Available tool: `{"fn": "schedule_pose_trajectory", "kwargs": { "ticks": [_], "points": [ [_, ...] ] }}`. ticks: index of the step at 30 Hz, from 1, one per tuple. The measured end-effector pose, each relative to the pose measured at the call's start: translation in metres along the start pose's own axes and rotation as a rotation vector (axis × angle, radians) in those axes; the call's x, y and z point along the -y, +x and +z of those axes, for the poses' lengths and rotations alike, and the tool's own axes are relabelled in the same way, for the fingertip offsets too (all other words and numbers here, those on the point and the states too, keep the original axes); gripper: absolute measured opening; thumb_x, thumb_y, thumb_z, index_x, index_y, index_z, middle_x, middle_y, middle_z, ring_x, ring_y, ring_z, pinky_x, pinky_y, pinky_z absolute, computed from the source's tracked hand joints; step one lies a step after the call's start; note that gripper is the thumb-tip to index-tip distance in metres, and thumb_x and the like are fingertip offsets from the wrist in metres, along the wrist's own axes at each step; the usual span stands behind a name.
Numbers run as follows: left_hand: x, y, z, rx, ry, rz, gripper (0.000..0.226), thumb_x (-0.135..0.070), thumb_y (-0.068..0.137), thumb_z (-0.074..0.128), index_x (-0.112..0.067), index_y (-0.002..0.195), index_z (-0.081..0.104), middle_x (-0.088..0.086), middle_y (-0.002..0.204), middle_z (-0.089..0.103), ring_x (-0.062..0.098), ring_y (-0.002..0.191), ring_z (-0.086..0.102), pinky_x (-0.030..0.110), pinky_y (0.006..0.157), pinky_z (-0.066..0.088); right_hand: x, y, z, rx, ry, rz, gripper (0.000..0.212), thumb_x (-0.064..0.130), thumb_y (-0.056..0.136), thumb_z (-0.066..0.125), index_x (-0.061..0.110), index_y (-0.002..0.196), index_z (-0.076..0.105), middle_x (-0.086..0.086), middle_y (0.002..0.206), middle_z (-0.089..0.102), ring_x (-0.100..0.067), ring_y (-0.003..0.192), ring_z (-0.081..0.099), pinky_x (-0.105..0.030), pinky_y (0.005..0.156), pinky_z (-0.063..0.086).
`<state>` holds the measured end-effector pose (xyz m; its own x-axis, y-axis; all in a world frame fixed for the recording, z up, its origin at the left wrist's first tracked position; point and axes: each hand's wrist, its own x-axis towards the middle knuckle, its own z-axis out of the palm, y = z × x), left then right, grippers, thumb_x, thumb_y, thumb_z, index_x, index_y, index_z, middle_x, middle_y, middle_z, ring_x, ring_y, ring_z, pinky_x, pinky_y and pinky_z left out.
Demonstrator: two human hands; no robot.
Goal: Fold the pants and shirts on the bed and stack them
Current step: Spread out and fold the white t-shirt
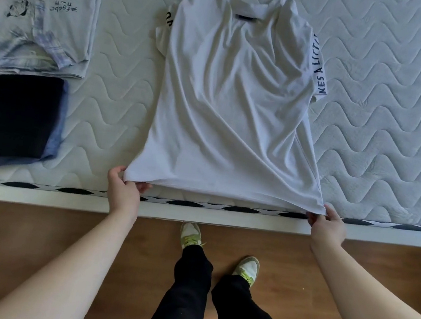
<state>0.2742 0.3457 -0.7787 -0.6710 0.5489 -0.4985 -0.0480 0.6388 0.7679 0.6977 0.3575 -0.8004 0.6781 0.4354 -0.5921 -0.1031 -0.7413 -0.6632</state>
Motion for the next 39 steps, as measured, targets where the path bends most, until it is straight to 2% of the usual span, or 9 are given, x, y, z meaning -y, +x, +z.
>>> {"fn": "schedule_pose_trajectory", "kwargs": {
  "ticks": [4,8,12,14,19,23,27,33,39],
  "points": [
    [0.0,-0.004,-0.007,0.017,0.403,0.189,0.047,0.003,0.085,0.041,-0.027,0.118,0.055,0.001,0.073,0.066,0.012,0.064,0.062,0.026,0.058,0.042,-0.003,0.001,-0.006,0.021,-0.211,-0.105,0.017,0.017,0.093,0.058,0.024,0.097,0.073,0.006,0.069,0.071,-0.004,0.062,0.064,-0.021,0.056,0.043],
    [0.004,0.0,-0.025,0.055,0.697,0.344,0.046,0.002,0.087,0.049,-0.016,0.128,0.057,0.012,0.089,0.069,0.031,0.08,0.063,0.034,0.068,0.045,-0.003,0.008,-0.013,0.069,-0.119,-0.076,0.028,0.016,0.095,0.051,0.027,0.082,0.072,0.004,0.07,0.073,-0.01,0.07,0.071,-0.026,0.071,0.053],
    [0.001,0.011,-0.05,-0.03,0.891,0.411,0.047,0.008,0.084,0.048,-0.008,0.127,0.059,0.022,0.111,0.063,0.043,0.093,0.059,0.045,0.077,0.047,0.001,0.024,-0.032,-0.04,-0.006,-0.019,0.026,0.01,0.094,0.047,0.02,0.094,0.071,0.006,0.066,0.072,-0.003,0.06,0.07,-0.011,0.054,0.051],
    [-0.001,0.015,-0.056,-0.069,0.911,0.459,0.041,0.007,0.083,0.05,-0.003,0.121,0.061,0.023,0.115,0.055,0.046,0.096,0.056,0.049,0.08,0.047,0.002,0.032,-0.042,-0.054,-0.006,-0.008,0.025,0.009,0.093,0.049,0.017,0.1,0.071,0.002,0.072,0.072,-0.007,0.061,0.071,-0.014,0.059,0.056],
    [-0.003,0.003,-0.04,-0.084,0.59,0.318,0.024,-0.001,0.093,0.042,-0.007,0.115,0.049,0.015,0.104,0.055,0.032,0.085,0.052,0.039,0.072,0.041,0.0,0.031,-0.051,-0.014,-0.162,-0.068,0.031,0.011,0.095,0.037,0.012,0.108,0.065,0.004,0.076,0.069,-0.015,0.076,0.072,-0.034,0.08,0.055],
    [-0.011,-0.013,-0.02,-0.124,0.271,0.163,0.027,-0.008,0.098,0.035,-0.016,0.122,0.043,0.003,0.108,0.054,0.024,0.088,0.054,0.032,0.074,0.042,0.008,0.011,-0.053,0.06,-0.15,-0.101,0.051,-0.003,0.091,0.038,0.032,0.117,0.064,0.009,0.091,0.067,-0.009,0.072,0.072,-0.014,0.054,0.051],
    [-0.027,-0.015,-0.014,-0.122,0.008,0.061,0.041,0.001,0.093,0.032,-0.028,0.117,0.051,0.001,0.106,0.06,0.013,0.071,0.061,0.026,0.066,0.051,0.02,-0.008,-0.063,0.128,-0.317,-0.166,0.054,0.0,0.087,0.04,0.041,0.108,0.068,0.023,0.071,0.07,0.01,0.067,0.067,-0.012,0.048,0.043],
    [-0.043,-0.009,-0.025,-0.173,0.159,0.102,0.038,-0.008,0.094,0.035,-0.019,0.118,0.061,0.009,0.112,0.066,0.024,0.091,0.06,0.033,0.079,0.048,0.04,-0.019,-0.071,0.203,-0.341,-0.253,0.027,0.022,0.094,0.051,0.035,0.08,0.07,0.015,0.073,0.073,0.001,0.08,0.067,-0.029,0.069,0.046],
    [-0.053,-0.012,0.0,-0.104,-0.309,-0.128,0.023,-0.017,0.095,0.027,-0.023,0.112,0.041,0.006,0.117,0.059,0.027,0.094,0.066,0.047,0.081,0.058,0.034,-0.015,-0.07,0.207,-0.166,-0.126,0.029,0.022,0.095,0.043,0.028,0.095,0.071,0.01,0.086,0.075,-0.001,0.086,0.07,-0.026,0.069,0.045]
  ]
}}
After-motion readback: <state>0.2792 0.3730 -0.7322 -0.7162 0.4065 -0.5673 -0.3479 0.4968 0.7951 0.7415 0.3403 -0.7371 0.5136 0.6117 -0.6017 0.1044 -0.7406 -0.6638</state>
